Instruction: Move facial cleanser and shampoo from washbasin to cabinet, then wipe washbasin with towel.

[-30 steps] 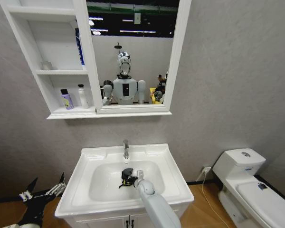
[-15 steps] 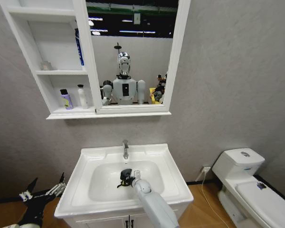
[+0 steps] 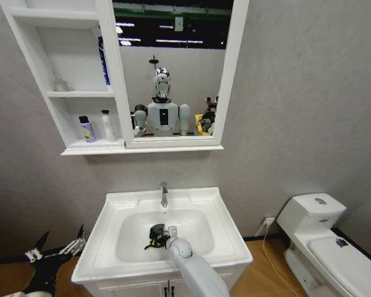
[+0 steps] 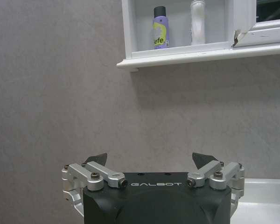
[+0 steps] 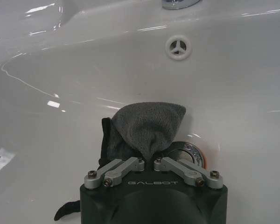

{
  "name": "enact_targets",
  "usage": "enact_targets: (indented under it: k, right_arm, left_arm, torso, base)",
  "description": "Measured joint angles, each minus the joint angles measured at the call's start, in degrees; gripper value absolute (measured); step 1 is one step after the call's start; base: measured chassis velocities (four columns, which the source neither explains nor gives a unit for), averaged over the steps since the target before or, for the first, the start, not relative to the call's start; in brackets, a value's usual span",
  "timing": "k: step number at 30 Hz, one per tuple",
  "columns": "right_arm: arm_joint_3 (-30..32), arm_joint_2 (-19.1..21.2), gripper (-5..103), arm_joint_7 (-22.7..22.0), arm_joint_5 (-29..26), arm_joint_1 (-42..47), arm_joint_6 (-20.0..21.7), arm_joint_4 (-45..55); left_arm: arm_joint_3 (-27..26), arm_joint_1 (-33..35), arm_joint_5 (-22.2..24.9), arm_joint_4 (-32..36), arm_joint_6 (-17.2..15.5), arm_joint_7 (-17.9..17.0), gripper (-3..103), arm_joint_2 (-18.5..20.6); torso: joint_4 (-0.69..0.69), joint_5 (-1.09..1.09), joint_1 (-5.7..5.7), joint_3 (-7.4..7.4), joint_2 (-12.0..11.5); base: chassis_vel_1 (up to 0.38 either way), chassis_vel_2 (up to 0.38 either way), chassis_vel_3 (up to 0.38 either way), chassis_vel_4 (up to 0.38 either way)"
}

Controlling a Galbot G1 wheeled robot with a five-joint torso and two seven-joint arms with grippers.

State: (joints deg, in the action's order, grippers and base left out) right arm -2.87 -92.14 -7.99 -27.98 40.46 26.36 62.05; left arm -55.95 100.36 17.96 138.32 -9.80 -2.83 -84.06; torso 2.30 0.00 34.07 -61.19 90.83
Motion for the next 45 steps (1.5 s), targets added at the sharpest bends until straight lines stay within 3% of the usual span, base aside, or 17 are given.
enact_targets:
  k: [6,9,16,23,31,38,45]
  right_arm:
    - [1.1,1.2,4,-2.3,-1.1,2.4,1.3,4.5]
    - [2.8,3.9,4,-3.5,-2.2,4.3,2.3,6.9]
    - [5.5,7.4,4,-3.4,-2.9,6.4,2.6,9.8]
    - [6.6,9.6,4,-3.1,-3.3,6.9,2.4,11.2]
    - [5.1,6.8,4,-1.5,-2.6,4.6,1.6,7.9]
    - [3.9,0.4,4,-0.1,-0.9,1.1,0.8,1.8]
    - [3.7,-0.1,4,0.9,-0.8,-0.5,0.4,-1.3]
  left_arm:
    - [0.0,0.0,0.0,0.0,0.0,0.0,100,0.0]
    - [0.0,0.0,0.0,0.0,0.0,0.0,100,0.0]
    - [0.0,0.0,0.0,0.0,0.0,0.0,100,0.0]
    - [0.0,0.0,0.0,0.0,0.0,0.0,100,0.0]
    - [0.0,0.0,0.0,0.0,0.0,0.0,100,0.0]
    - [0.0,0.0,0.0,0.0,0.0,0.0,100,0.0]
    - [0.0,0.0,0.0,0.0,0.0,0.0,100,0.0]
  torso:
    - [-0.02,0.01,0.00,0.00,0.0]
    - [0.01,0.00,0.00,0.00,0.0]
    - [-0.03,0.01,0.00,0.02,0.0]
    - [0.02,0.01,0.00,0.00,0.0]
    - [-0.01,0.00,0.00,-0.01,0.0]
    - [-0.02,-0.01,0.00,0.00,0.0]
    - [0.00,-0.01,0.00,0.00,0.0]
  base:
    - [0.000,0.000,0.000,0.000]
    - [0.000,0.000,0.000,0.000]
    - [0.000,0.000,0.000,0.000]
    - [0.000,0.000,0.000,0.000]
    - [0.000,0.000,0.000,0.000]
    - [0.000,0.000,0.000,0.000]
    - [0.000,0.000,0.000,0.000]
